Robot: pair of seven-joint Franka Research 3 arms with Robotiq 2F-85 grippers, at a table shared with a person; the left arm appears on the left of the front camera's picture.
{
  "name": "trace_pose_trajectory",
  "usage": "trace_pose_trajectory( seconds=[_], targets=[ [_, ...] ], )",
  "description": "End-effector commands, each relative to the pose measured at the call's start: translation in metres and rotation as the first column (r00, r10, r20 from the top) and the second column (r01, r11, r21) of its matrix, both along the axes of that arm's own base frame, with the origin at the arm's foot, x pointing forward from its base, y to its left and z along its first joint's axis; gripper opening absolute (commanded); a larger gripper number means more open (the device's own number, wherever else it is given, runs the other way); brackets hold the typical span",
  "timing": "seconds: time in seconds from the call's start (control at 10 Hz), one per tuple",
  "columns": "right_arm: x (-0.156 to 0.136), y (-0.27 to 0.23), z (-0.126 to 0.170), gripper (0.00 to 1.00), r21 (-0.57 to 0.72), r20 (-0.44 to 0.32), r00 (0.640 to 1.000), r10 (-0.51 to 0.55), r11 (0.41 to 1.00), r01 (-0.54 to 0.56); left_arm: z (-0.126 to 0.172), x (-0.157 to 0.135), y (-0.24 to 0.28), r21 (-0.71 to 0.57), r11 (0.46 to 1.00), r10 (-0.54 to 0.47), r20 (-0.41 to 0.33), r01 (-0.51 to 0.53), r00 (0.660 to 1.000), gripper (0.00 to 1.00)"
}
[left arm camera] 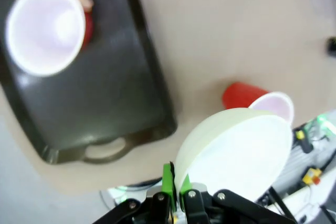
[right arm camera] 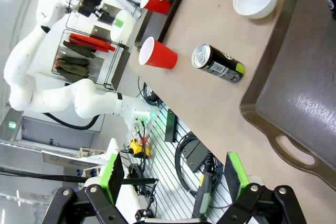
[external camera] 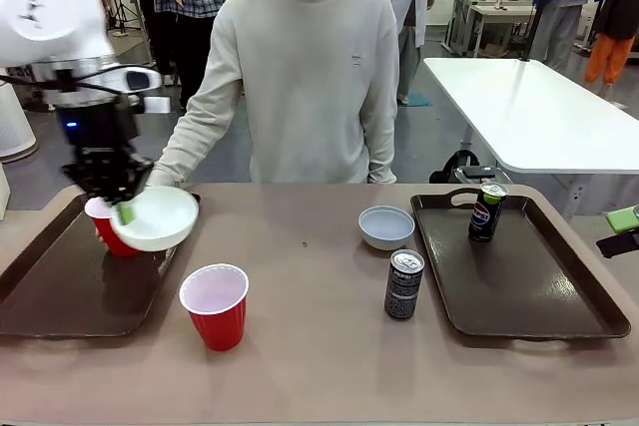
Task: Prepare tableware on both trays.
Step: Pick up a Picnic Bowl from the table and place it on a Handle tray.
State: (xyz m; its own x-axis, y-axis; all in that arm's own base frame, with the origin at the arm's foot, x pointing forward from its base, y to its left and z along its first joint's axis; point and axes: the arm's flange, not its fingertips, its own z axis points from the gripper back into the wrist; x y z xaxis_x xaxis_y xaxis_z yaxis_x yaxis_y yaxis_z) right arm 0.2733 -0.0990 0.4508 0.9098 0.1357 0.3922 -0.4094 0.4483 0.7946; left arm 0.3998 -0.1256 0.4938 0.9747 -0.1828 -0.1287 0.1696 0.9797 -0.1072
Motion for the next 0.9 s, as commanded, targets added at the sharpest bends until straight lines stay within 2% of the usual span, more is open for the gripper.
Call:
trace_pose_trajectory(
  seconds=[0.0,0.1,0.2,0.4,0.5,0.6,0.7,0.8],
  targets=[
    [0.003,0.000,0.000,1.00,0.027,0.019,1.000,0.002,1.000,-0.003,-0.006,-0.027,0.029,0.032,0.999,0.012,0.017,-0.012,1.000,0.00],
    [0.003,0.000,0.000,1.00,0.027,0.019,1.000,0.002,1.000,-0.003,-0.007,-0.033,0.036,0.052,0.997,0.048,0.087,-0.052,0.995,0.00],
    [0.003,0.000,0.000,1.00,0.027,0.019,1.000,0.002,1.000,-0.003,-0.002,-0.013,0.017,0.012,1.000,0.017,-0.008,-0.017,1.000,0.00],
    [0.003,0.000,0.000,1.00,0.027,0.019,1.000,0.002,1.000,-0.003,-0.002,-0.013,0.017,0.012,1.000,0.017,-0.008,-0.017,1.000,0.00],
    [0.003,0.000,0.000,1.00,0.027,0.019,1.000,0.002,1.000,-0.003,-0.005,-0.024,0.027,0.029,0.999,0.029,0.010,-0.029,1.000,0.04],
    [0.003,0.000,0.000,1.00,0.027,0.019,1.000,0.002,1.000,-0.003,-0.020,-0.013,0.030,0.100,0.994,0.037,0.062,-0.043,0.997,0.04],
    [0.003,0.000,0.000,1.00,0.027,0.019,1.000,0.002,1.000,-0.003,-0.034,-0.010,0.044,0.090,0.994,0.048,0.076,-0.054,0.996,0.04],
    [0.003,0.000,0.000,1.00,0.027,0.019,1.000,0.002,1.000,-0.003,-0.048,-0.011,0.065,0.086,0.994,0.066,0.059,-0.071,0.996,0.04]
  ],
)
